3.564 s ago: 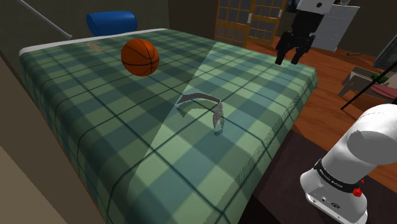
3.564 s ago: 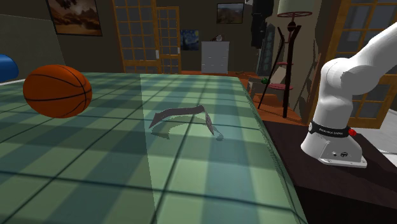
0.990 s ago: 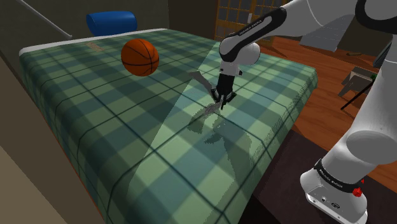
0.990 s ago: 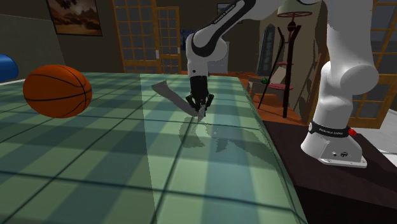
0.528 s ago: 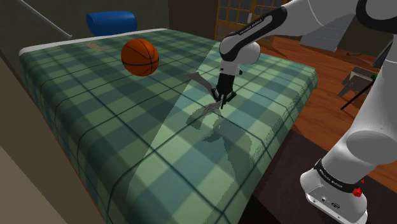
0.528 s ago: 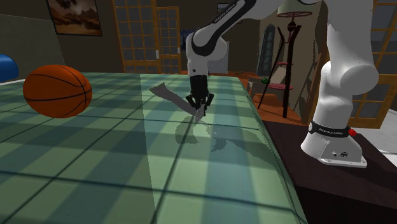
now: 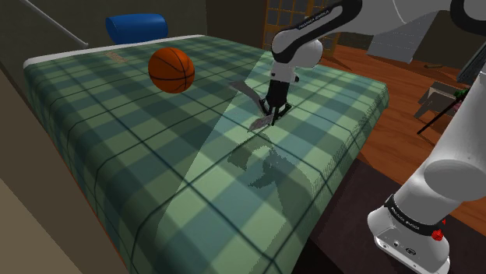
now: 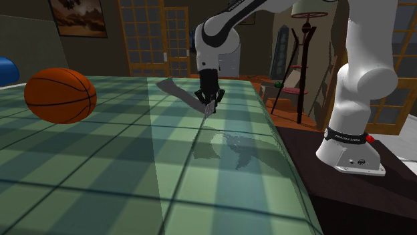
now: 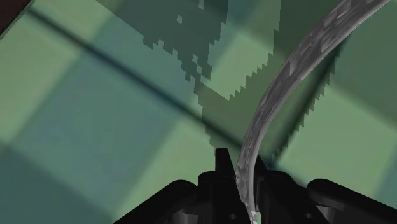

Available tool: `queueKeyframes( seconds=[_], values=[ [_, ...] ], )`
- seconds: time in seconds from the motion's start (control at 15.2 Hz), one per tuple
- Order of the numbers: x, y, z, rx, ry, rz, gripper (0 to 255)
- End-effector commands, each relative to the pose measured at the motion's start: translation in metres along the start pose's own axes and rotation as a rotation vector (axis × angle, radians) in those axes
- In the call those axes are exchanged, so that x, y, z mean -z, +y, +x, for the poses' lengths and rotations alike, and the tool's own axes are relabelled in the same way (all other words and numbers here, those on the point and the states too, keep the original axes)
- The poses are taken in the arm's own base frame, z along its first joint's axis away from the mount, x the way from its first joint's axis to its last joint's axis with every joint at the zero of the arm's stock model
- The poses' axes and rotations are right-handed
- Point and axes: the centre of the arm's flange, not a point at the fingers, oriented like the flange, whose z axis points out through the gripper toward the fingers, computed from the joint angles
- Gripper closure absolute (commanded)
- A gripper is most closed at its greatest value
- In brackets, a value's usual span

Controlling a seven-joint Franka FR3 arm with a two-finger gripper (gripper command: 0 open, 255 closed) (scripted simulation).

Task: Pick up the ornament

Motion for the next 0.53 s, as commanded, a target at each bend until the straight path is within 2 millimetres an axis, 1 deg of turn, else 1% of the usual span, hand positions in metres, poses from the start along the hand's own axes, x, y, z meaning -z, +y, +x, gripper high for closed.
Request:
queueKeyframes(
  seconds=[0.0, 0.33, 0.46],
  values=[
    [0.01, -0.001, -0.004, 0.0, 0.0, 0.0, 255],
    [0.035, -0.003, -0.014, 0.0, 0.0, 0.0, 255],
    [0.035, -0.003, -0.014, 0.0, 0.0, 0.0, 255]
  ],
)
